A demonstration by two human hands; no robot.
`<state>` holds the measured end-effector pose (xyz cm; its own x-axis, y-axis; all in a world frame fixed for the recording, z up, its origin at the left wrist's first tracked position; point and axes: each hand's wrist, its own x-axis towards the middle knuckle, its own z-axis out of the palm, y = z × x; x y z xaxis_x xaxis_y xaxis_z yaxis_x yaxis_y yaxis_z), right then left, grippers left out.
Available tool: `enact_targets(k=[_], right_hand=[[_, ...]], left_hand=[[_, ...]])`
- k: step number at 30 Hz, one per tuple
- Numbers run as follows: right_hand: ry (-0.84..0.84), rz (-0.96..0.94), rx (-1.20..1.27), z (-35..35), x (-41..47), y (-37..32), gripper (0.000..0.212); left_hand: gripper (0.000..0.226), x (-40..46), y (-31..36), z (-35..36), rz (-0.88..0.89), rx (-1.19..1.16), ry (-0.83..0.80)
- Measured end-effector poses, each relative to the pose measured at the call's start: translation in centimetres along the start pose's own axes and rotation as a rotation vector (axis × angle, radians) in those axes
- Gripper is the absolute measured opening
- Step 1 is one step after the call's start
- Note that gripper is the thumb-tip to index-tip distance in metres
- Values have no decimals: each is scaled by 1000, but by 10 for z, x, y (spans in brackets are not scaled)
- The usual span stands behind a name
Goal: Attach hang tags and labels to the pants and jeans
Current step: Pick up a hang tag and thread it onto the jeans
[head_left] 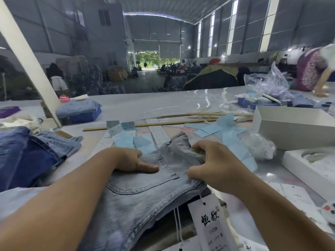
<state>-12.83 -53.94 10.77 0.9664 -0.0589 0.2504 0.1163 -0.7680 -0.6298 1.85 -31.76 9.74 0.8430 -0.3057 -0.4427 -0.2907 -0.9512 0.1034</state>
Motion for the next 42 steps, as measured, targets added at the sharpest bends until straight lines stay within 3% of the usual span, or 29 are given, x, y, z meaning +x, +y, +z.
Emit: enact_targets(k=[4, 10, 12, 15, 21, 25, 29, 32, 35, 38, 40, 42], right_hand=[[63, -129, 12, 5, 7, -13, 38], [199, -352, -96, 18, 19, -41, 51], [237, -403, -100, 18, 21, -48, 53], [311, -437, -45, 16, 22, -52, 56], [409, -263, 3, 16, 19, -46, 60], [265, 91, -54, 20, 14, -42, 90], [107, 213, 149, 25, 11, -45, 98], [121, 209, 108, 26, 8, -44, 99], [251, 37, 59, 28, 0, -45, 95], [385, -123, 114, 29, 0, -49, 105], [390, -100, 282, 30, 3, -55, 111], [310, -31, 472, 33, 8, -64, 99]], left_hand=[[142, 1, -6, 10, 86, -102, 195], [61, -7, -15, 12, 185, -67, 544], [57, -13, -18, 10, 211, 2, 672], [53, -25, -22, 4, 245, -91, 778], [41, -47, -33, -11, 270, -294, 966], [42, -58, -38, -18, 221, -377, 1074], [39, -65, -37, -19, 211, -444, 1041], [39, -62, -31, -15, 235, -436, 938], [35, -59, -28, -16, 254, -538, 863], [31, -63, -36, -25, 239, -704, 901], [29, -69, -45, -32, 238, -817, 965], [30, -71, -49, -36, 228, -814, 1016]])
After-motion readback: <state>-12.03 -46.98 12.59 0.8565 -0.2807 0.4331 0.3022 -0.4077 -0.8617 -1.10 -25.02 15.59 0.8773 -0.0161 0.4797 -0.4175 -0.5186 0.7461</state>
